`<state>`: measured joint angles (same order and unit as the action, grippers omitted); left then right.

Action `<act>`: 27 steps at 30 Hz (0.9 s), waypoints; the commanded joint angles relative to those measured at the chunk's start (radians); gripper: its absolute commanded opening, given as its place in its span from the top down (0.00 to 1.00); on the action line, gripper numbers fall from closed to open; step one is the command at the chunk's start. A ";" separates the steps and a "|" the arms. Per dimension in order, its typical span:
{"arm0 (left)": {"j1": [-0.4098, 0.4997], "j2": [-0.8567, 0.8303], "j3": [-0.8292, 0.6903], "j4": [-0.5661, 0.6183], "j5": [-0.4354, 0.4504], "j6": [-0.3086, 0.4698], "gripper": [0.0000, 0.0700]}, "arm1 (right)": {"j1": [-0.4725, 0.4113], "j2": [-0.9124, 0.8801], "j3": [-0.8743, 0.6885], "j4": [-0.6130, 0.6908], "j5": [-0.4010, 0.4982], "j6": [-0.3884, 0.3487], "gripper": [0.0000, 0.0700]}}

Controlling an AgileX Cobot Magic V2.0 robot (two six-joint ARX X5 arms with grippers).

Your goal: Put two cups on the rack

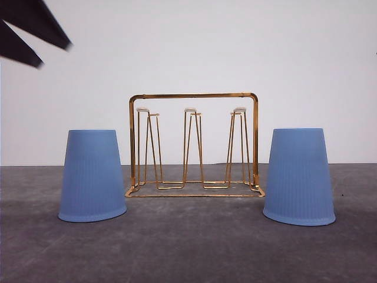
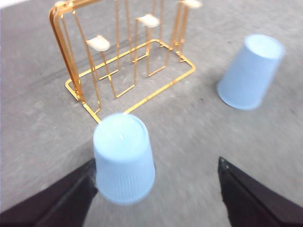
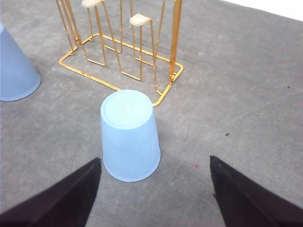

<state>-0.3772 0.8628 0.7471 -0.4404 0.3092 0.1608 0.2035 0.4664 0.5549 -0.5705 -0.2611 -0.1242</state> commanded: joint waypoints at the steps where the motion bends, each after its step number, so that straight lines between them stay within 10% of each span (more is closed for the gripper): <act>1: -0.004 0.054 0.016 0.062 -0.002 -0.017 0.20 | 0.005 0.002 0.016 0.009 0.000 -0.005 0.33; 20: -0.023 0.559 0.016 0.331 -0.030 0.006 0.22 | 0.005 0.002 0.016 0.009 0.000 0.013 0.33; 27: -0.022 0.543 0.051 0.280 -0.032 0.003 0.63 | 0.005 0.002 0.016 0.009 0.000 0.013 0.33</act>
<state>-0.3915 1.4073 0.7692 -0.1627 0.2681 0.1645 0.2036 0.4664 0.5549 -0.5705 -0.2614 -0.1225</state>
